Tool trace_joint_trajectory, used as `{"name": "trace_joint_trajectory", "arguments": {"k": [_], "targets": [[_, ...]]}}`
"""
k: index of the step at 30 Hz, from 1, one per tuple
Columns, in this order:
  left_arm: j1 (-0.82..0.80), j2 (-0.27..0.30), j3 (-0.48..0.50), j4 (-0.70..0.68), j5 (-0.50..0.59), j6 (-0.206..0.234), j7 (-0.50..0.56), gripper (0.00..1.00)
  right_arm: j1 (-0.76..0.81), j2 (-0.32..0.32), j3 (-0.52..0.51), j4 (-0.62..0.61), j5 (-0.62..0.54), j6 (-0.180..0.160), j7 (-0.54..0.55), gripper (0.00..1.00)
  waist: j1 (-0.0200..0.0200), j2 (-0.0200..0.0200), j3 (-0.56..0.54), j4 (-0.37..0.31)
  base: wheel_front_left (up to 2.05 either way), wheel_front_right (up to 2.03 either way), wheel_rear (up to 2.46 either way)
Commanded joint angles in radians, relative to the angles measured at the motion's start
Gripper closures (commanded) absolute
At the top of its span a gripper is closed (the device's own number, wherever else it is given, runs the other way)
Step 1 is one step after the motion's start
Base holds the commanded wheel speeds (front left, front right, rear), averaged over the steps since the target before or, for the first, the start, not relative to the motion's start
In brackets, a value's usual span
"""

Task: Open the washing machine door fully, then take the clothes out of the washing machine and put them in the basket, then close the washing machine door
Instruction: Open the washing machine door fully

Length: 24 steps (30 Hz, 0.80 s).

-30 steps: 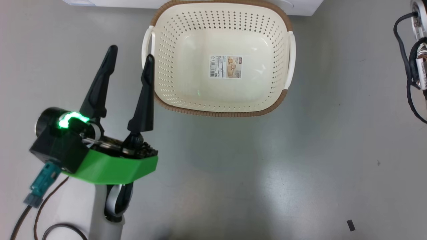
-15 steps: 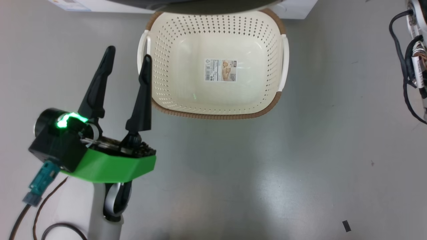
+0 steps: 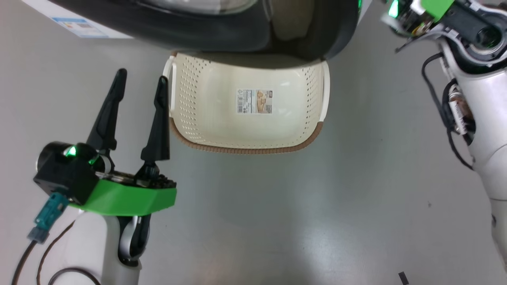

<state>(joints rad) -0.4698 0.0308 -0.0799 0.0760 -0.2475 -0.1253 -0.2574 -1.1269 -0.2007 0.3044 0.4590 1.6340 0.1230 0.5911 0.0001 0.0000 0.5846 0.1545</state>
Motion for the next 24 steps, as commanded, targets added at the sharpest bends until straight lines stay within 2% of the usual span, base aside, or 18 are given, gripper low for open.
{"name": "trace_joint_trajectory", "arguments": {"k": [1, 16, 22, 24], "targets": [[0.027, 0.02, 0.033, -0.017, 0.007, -0.005, -0.004, 0.0, 0.028, 0.031, 0.009, -0.034, -0.005, 0.008, 0.01, 1.0, -0.0001, 0.0, -0.019, -0.004, 0.0, 0.0, 0.0], [0.063, 0.02, 0.046, 0.001, 0.003, -0.002, -0.004, 0.0, 0.114, 0.049, 0.025, -0.039, -0.017, 0.008, 0.065, 1.0, -0.0001, 0.0, -0.101, -0.006, 0.0, 0.0, 0.0], [0.068, 0.02, 0.056, 0.008, -0.001, -0.001, -0.004, 0.0, 0.126, 0.05, 0.025, -0.034, -0.052, 0.008, 0.037, 1.0, -0.0001, 0.0, -0.104, -0.019, 0.0, 0.0, 0.0], [0.065, 0.02, 0.059, 0.013, -0.001, -0.001, -0.004, 0.0, 0.129, 0.047, 0.028, -0.037, -0.081, 0.008, 0.004, 0.69, -0.0001, 0.0, -0.102, -0.025, 0.0, 0.0, 0.0]]}}
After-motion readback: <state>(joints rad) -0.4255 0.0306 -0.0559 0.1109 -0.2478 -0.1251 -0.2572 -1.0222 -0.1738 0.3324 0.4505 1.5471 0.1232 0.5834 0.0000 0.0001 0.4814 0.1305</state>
